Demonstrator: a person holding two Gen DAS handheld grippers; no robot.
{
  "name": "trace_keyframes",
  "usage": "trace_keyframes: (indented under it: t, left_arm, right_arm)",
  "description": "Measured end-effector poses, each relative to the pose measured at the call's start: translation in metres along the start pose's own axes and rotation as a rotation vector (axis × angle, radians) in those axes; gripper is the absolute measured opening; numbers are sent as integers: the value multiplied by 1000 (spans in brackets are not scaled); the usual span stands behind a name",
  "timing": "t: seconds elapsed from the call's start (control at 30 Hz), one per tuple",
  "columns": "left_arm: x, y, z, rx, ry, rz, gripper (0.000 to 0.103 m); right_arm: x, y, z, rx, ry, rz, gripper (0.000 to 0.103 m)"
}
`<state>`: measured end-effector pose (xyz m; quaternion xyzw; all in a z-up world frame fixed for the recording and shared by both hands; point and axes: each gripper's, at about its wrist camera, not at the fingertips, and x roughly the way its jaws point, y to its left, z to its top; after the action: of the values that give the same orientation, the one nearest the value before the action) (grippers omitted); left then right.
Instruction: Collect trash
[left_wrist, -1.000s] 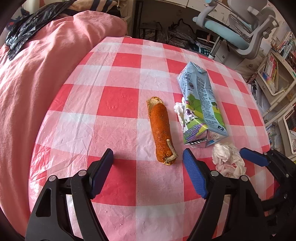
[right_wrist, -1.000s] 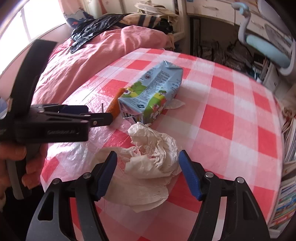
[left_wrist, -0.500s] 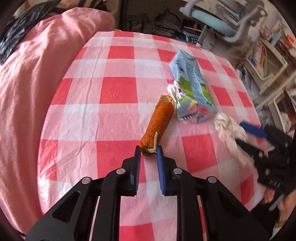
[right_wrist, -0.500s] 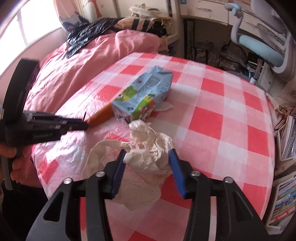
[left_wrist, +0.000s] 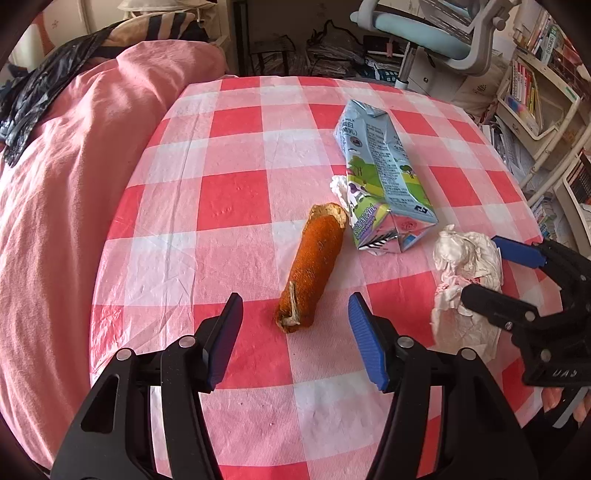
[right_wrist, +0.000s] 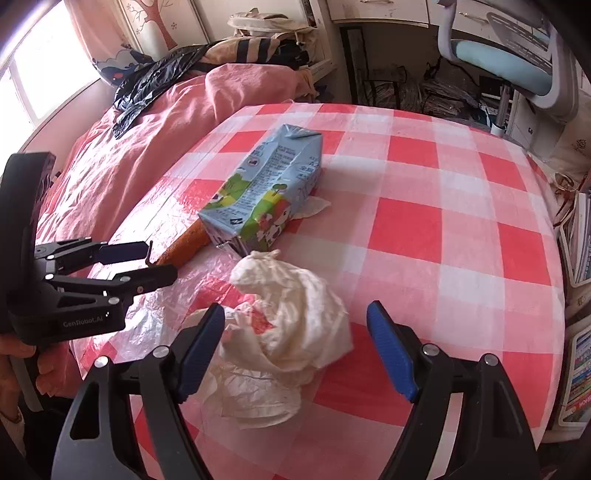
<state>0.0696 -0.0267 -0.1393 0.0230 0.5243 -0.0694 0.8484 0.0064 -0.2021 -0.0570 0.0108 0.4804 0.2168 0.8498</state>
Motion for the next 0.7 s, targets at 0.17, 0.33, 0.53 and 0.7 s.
trace_keyframes:
  t: [0.17, 0.33, 0.53, 0.7]
  left_arm:
    - [3, 0, 2, -4, 1, 6, 58]
    - [4, -1, 2, 3, 0, 20, 58]
    - [5, -1, 2, 5, -1, 30, 59]
    - [6, -3, 1, 14, 1, 38, 60]
  right_arm:
    - [4, 3, -3, -18, 19, 10, 71]
    - [2, 4, -4, -29, 16, 22, 42]
    - [-11, 5, -1, -46, -46, 7, 33]
    - [-13, 1, 1, -36, -59, -4, 36]
